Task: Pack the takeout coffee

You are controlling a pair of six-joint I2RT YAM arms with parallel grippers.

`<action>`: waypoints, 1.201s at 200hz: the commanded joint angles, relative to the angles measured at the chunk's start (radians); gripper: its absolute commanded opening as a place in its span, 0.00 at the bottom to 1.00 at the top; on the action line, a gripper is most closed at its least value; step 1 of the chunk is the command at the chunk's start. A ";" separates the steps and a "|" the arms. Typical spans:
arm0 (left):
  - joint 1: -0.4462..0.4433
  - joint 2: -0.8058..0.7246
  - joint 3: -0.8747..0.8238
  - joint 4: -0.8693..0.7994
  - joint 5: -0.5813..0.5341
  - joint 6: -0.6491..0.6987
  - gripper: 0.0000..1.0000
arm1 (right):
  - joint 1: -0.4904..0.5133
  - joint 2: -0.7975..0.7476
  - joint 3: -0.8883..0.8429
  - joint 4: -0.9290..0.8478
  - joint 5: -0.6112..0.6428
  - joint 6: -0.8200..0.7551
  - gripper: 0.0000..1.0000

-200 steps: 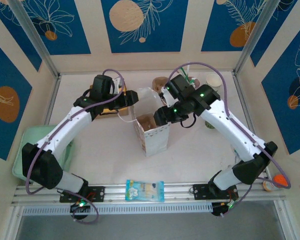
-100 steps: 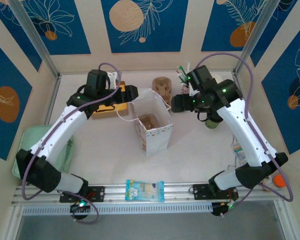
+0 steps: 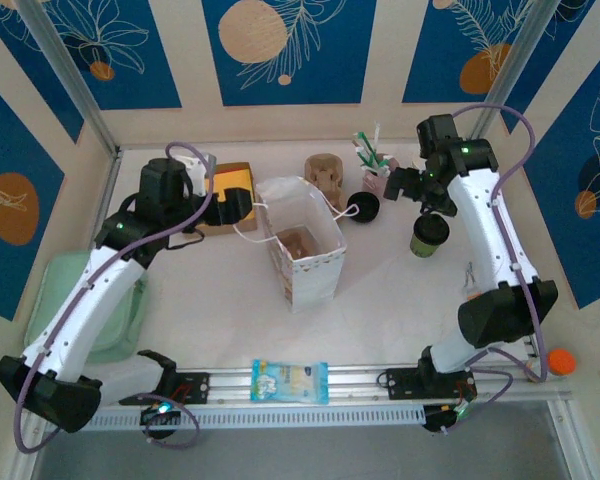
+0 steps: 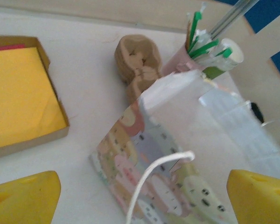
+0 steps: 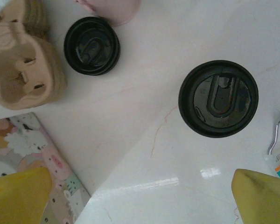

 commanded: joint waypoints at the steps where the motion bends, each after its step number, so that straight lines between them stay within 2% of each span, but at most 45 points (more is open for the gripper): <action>1: 0.014 -0.030 -0.044 -0.038 -0.036 0.039 0.92 | -0.036 0.024 -0.019 0.015 -0.020 0.024 0.99; 70: 0.020 -0.045 -0.128 0.003 -0.027 0.019 0.93 | -0.136 0.060 -0.114 0.094 -0.033 0.030 0.99; 240: 0.021 -0.108 -0.257 0.005 -0.048 -0.013 0.94 | -0.162 0.144 -0.148 0.122 0.014 0.045 0.99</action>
